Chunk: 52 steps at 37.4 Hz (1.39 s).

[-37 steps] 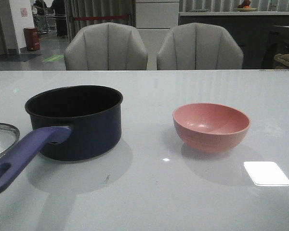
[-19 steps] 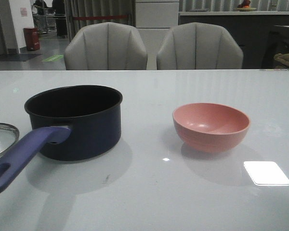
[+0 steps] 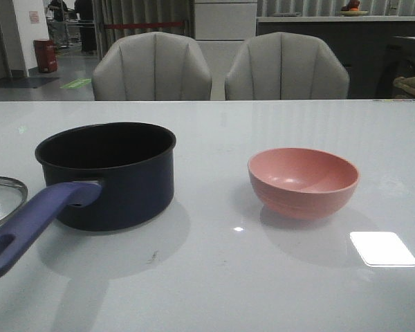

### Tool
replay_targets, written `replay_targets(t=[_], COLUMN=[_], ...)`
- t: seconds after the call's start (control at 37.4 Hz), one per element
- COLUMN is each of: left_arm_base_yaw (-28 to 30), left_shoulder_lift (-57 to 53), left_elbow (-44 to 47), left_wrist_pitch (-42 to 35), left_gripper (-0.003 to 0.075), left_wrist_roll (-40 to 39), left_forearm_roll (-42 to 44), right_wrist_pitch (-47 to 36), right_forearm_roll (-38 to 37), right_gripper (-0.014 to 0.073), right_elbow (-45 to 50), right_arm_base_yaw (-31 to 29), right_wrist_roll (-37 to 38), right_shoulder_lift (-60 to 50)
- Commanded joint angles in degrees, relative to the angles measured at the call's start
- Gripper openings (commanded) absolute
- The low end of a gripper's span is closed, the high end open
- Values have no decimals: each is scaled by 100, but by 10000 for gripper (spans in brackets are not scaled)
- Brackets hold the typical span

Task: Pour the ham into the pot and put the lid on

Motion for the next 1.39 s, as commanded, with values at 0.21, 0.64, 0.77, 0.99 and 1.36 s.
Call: replay_targets(t=[0.21, 0.64, 0.77, 0.99, 1.36], left_arm_base_yaw=[75, 128, 193, 218, 218], left_shoulder_lift=[921, 1523, 1671, 1823, 2139], left_elbow=[-1231, -1496, -1506, -1518, -1532], left_wrist_pitch=[616, 999, 1023, 960, 982], left_gripper=[658, 658, 658, 658, 626], left_wrist_roll=[185, 381, 381, 403, 434], left_forearm_roll=[-26, -290, -390, -405, -418], right_wrist_pitch=[-438, -432, -432, -432, -432], right_forearm_roll=[7, 7, 7, 7, 7], right_gripper=[156, 156, 156, 156, 156], right_elbow=[-157, -157, -157, -157, -157], right_arm_base_yaw=[1, 1, 1, 1, 1], right_wrist_roll=[-53, -53, -53, -53, -53], right_shoulder_lift=[36, 36, 36, 36, 36])
